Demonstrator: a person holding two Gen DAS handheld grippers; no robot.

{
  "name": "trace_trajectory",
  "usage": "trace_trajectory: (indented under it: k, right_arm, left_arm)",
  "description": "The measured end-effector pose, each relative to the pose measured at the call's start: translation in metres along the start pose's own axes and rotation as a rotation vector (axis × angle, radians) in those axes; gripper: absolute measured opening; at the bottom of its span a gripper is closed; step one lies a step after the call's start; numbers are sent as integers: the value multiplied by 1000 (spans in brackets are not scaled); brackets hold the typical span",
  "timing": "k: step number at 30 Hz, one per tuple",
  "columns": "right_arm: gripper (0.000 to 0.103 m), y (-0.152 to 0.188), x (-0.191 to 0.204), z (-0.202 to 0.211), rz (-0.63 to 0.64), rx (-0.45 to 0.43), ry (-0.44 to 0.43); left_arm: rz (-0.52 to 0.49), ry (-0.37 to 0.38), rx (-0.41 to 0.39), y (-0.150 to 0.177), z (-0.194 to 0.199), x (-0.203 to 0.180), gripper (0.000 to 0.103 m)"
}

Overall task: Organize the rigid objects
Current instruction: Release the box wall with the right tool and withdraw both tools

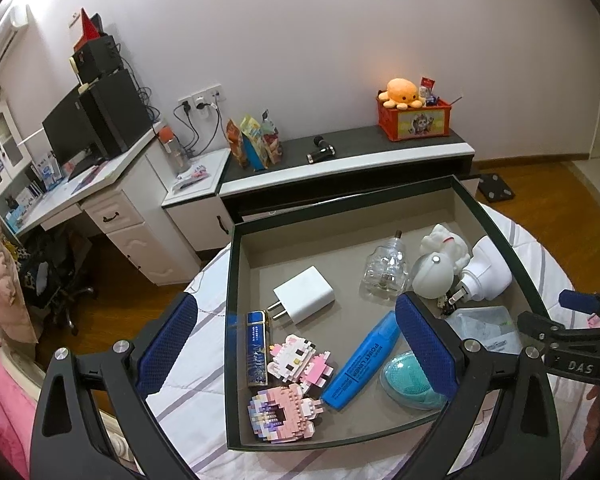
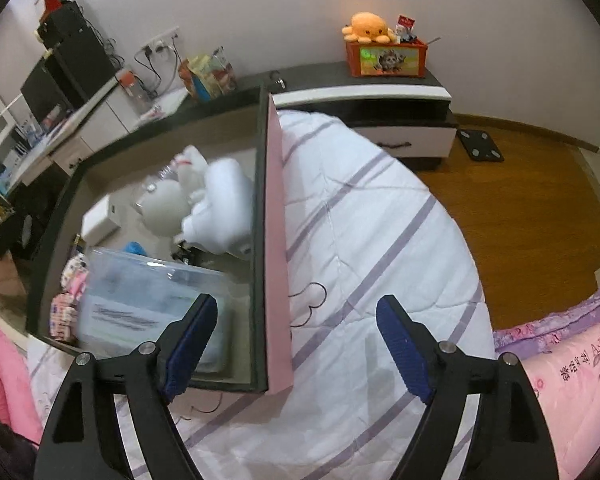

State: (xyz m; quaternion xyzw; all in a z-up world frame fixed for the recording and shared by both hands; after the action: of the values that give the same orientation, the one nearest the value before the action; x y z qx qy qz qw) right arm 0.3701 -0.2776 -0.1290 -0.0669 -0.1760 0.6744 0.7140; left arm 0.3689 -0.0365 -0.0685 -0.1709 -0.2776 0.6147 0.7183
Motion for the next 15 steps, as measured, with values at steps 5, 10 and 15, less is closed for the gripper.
trace_trajectory:
  k: [5, 10, 15]
  right_arm:
    - [83, 1, 5, 16, 11, -24, 0]
    - [83, 8, 12, 40, 19, -66, -4]
    - [83, 27, 24, 76, 35, -118, -12]
  left_arm:
    - [7, -2, -4, 4, 8, 3, 101]
    - [20, -9, -25, 16, 30, 12, 101]
    - [33, -22, -46, 34, 59, 24, 101]
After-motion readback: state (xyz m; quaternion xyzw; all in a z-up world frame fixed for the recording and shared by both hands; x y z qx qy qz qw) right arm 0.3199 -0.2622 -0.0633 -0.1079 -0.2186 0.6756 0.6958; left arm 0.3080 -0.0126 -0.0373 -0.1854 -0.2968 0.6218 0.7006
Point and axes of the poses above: each gripper's, at about its wrist camera, not at the fingertips, and z roughly against the way its jaws point, x to its left, y to its underside, the point moved 4 cm from there along -z, roughly the way its jaws point, and after that the axes turned 9 degrees about x, right-handed, at the moved point
